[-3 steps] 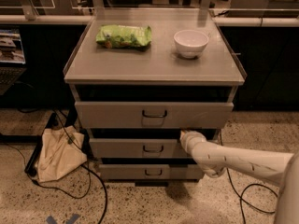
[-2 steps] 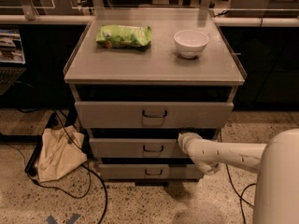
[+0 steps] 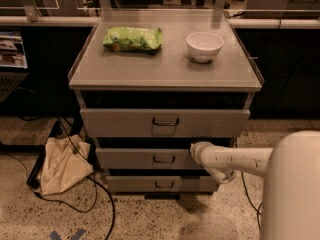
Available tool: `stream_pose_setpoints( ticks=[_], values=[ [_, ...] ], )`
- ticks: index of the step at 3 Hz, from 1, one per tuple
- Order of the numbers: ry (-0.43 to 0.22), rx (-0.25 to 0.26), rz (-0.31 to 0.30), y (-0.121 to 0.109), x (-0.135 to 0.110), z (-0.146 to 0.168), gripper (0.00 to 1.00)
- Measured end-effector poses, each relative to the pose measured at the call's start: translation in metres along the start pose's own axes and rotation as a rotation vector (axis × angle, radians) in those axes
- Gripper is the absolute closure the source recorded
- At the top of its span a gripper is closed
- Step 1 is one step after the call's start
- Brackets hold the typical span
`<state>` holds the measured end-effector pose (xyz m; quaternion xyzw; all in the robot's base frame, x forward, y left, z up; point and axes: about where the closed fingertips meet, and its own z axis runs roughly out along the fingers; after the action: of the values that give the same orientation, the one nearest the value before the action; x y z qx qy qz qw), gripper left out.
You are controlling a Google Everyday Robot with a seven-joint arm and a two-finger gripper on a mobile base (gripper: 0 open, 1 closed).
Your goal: Open middle drawer
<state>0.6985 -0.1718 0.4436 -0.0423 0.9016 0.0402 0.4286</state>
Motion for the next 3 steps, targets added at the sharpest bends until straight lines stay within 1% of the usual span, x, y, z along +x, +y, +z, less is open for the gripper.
stream_pose_setpoints(
  ticks=[2,3],
  values=[
    [0.066,-0.013,-0.008,0.0017,0.0105,-0.0057,1.00],
    [0.066,-0.013,-0.008,0.0018,0.0085,-0.0073,1.00]
  ],
)
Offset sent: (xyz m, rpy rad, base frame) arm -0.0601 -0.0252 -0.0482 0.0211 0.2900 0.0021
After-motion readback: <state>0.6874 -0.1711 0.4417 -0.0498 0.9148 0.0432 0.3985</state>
